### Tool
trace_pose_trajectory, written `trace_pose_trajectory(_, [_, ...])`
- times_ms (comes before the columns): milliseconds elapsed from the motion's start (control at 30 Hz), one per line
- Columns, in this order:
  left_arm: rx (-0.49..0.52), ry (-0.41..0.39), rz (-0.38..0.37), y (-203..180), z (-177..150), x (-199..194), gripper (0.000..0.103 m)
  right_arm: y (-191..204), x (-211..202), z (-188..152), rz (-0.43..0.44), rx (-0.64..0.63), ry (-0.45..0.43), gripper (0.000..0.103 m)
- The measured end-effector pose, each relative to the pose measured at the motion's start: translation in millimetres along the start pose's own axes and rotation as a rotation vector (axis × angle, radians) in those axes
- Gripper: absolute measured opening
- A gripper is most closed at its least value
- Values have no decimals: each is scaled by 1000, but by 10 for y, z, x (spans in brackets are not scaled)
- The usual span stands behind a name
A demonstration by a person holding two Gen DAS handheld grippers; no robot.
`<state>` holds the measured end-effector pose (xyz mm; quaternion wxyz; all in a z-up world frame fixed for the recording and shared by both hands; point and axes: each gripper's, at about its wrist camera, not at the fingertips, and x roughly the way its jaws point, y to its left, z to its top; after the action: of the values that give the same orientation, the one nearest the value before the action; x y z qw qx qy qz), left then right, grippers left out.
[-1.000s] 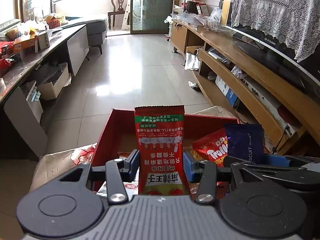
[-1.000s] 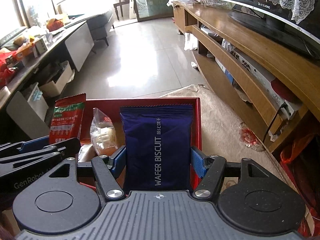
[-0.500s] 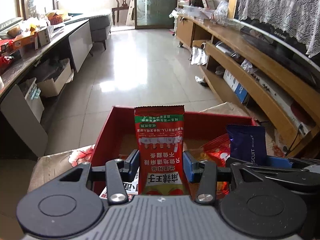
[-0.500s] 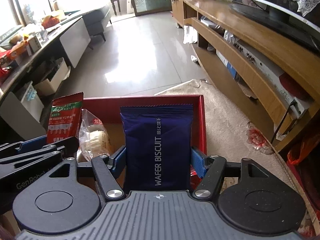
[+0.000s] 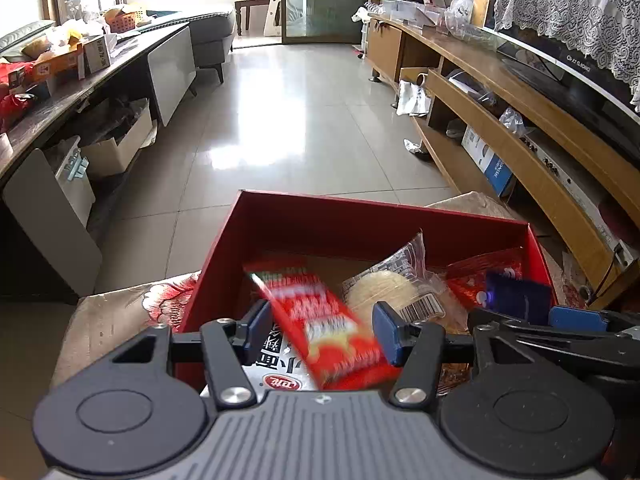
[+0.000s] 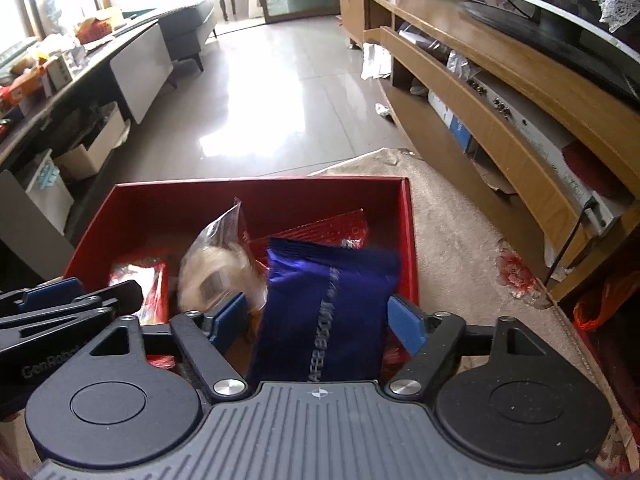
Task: Organize snacks
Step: 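Open the left tool over the box while right tool lowers and releases the blue wafer pack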
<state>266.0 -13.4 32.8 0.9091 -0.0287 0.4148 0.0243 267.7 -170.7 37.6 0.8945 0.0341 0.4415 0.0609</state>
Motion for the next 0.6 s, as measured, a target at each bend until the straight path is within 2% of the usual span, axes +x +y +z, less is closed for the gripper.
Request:
trace_pose_trajectory(300, [-3, -11, -2, 15, -20, -93, 57, 10, -51, 0, -13, -13, -14, 84])
trace_pose_trajectory(600, [-4, -44, -8, 30, -68, -303, 62, -28, -277, 5, -34, -8, -71, 85])
